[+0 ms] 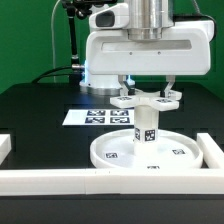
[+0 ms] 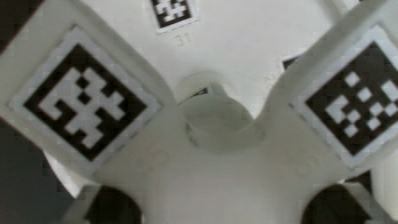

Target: Assemble round table

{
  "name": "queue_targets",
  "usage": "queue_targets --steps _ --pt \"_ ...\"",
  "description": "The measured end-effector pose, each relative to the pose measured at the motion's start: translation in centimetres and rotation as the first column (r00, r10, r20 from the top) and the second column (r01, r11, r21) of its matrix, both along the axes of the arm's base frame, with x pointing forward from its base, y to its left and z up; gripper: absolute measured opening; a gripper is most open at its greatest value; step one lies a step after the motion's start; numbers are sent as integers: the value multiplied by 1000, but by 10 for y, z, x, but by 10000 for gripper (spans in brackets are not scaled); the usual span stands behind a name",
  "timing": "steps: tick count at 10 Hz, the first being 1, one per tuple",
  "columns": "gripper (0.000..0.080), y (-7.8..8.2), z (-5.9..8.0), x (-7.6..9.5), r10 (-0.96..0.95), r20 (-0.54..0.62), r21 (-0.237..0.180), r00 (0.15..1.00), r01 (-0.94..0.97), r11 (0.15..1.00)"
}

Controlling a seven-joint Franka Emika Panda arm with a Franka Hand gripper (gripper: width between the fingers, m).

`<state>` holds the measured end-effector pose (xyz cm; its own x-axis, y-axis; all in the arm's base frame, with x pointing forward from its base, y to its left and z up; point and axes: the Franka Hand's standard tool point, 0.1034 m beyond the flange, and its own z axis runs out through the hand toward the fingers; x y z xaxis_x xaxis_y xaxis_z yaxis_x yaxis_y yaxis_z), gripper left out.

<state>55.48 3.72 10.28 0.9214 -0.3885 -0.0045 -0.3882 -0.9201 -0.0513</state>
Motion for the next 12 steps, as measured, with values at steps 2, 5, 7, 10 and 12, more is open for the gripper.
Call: queue_targets --steps 2,5,7,10,12 --pt "445 2 0 1 -161 2 9 987 161 987" --pt "445 2 0 2 -332 -11 18 943 332 943" --pt "445 1 0 2 -433 -18 24 901 433 901" --pt "445 0 -1 2 -760 -56 64 647 762 644" --pt "445 -1 -2 1 -866 -77 82 493 869 488"
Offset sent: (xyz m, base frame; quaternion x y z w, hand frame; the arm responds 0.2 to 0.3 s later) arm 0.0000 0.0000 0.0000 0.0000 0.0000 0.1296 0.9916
